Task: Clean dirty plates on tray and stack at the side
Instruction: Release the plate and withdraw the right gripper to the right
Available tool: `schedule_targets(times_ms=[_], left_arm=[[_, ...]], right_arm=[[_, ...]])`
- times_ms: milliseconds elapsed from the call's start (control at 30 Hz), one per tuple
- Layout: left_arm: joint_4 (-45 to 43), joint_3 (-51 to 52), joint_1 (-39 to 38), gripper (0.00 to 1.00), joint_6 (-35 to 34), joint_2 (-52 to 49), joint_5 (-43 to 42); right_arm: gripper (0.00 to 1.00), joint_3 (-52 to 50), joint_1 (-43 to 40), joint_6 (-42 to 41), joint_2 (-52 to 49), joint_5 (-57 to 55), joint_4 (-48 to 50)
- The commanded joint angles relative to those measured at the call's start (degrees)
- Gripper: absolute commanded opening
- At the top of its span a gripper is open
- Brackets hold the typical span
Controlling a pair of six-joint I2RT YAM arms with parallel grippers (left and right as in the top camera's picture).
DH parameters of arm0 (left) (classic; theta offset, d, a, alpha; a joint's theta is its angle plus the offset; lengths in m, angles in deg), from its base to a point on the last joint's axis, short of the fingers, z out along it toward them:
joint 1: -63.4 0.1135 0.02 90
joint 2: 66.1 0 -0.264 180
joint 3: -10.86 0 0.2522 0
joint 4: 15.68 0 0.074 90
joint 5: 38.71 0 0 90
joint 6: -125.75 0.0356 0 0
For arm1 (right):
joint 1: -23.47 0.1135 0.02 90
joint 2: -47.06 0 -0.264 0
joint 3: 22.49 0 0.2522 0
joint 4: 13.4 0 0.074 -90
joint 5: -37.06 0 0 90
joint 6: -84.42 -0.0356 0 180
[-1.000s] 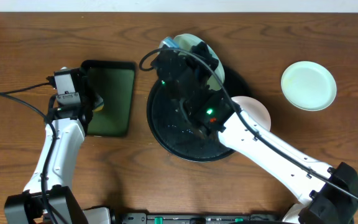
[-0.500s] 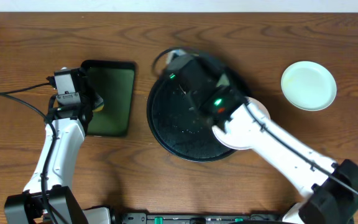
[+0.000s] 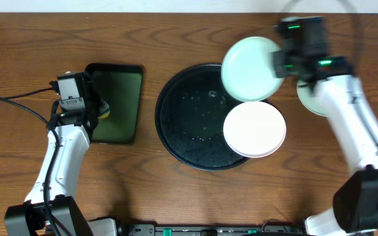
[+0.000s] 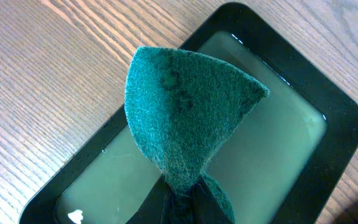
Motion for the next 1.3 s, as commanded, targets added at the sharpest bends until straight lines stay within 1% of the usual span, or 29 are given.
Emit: schedule_targets(times_ms=[0,100,167,300,367,467,567,600,633,700,733,767,800,833,900,1000,1067,1100,1167,1267], left_arm=[[0.09,-0.33,0.2,0.08,-0.35,0.52,0.09],[0.11,-0.33,0.2,0.08,-0.35,0.52,0.09],[0.11,-0.33,0.17,0.08,-0.35,0.52,-0.13],[0.07,-0.33,0.17,0.07,-1.05,0.52,-1.46],[0.07,-0.33,0.17,0.07,-1.22,0.52,-1.57],[0.09,-0.33,0.17,0.08,-1.22,0.52,-1.57],[0.09,-0.33,0.2,0.08,-1.22,0.52,-1.57],[0.09,-0.33,0.17,0.08,-1.22,0.52,-1.6],[0.09,-0.33,0.17,0.08,-1.22,0.52,-1.6],[0.11,-0.33,0.17,0.07,-1.2,0.52,-1.6],[0.11,-0.33,0.17,0.08,-1.2,0.52,-1.6],[0.11,-0.33,0.17,0.07,-1.2,0.52,-1.6],[0.11,-0.33,0.17,0.08,-1.2,0.52,-1.6],[0.11,-0.33,0.17,0.08,-1.2,0.52,-1.6],[0.11,-0.33,0.17,0.08,-1.2,0.52,-1.6],[0.09,-0.33,0.17,0.08,-1.2,0.52,-1.6],[0.09,-0.33,0.17,0.08,-1.2,0.52,-1.6],[0.09,-0.33,0.17,0.08,-1.22,0.52,-1.6],[0.09,-0.33,0.17,0.08,-1.22,0.52,-1.6],[0.09,-0.33,0.17,0.08,-1.2,0.52,-1.6]], right_arm=[[0.01,0.15,-7.78,-1.92,-0.09,19.17,-1.36],[0.01,0.15,-15.61,-2.1,-1.07,19.04,-2.91],[0.01,0.15,-19.52,-3.76,-1.53,19.02,-3.13],[0.01,0.15,-26.8,-7.85,-2.4,17.88,-3.04],[0.01,0.15,-29.49,-11.76,-3.06,14.6,-2.97],[0.01,0.15,-31.93,-16.48,-4.42,8.52,-3.21],[0.02,0.15,-32.57,-17.18,-6.34,6.56,-2.97],[0.06,0.15,-32.57,-17.18,-7.06,6.58,-2.75],[0.14,0.15,-32.57,-17.2,-7.87,6.6,-2.6],[0.07,0.15,-32.54,-17.2,-9.49,6.6,-2.19],[0.06,0.15,-32.54,-17.46,-10.34,6.62,-1.68],[0.08,0.15,-32.5,-17.4,-10.93,6.75,-1.33],[0.2,0.15,-32.48,-17.42,-11.39,6.82,-1.14],[0.28,0.15,-32.46,-17.4,-11.58,6.82,-1.18],[0.37,0.15,-32.37,-17.35,-11.5,8.04,-1.14],[0.45,0.15,-32.15,-17.35,-10.58,12.83,-0.94],[0.47,0.15,-32.02,-16.46,-9.31,16.96,-1.49],[0.46,0.15,-31.91,-16.33,-8.57,18.4,-2.1],[0.45,0.15,-31.56,-16.57,-6.6,20.46,-4.04],[0.43,0.15,-30.23,-16.55,-2.43,20.92,-8.68]])
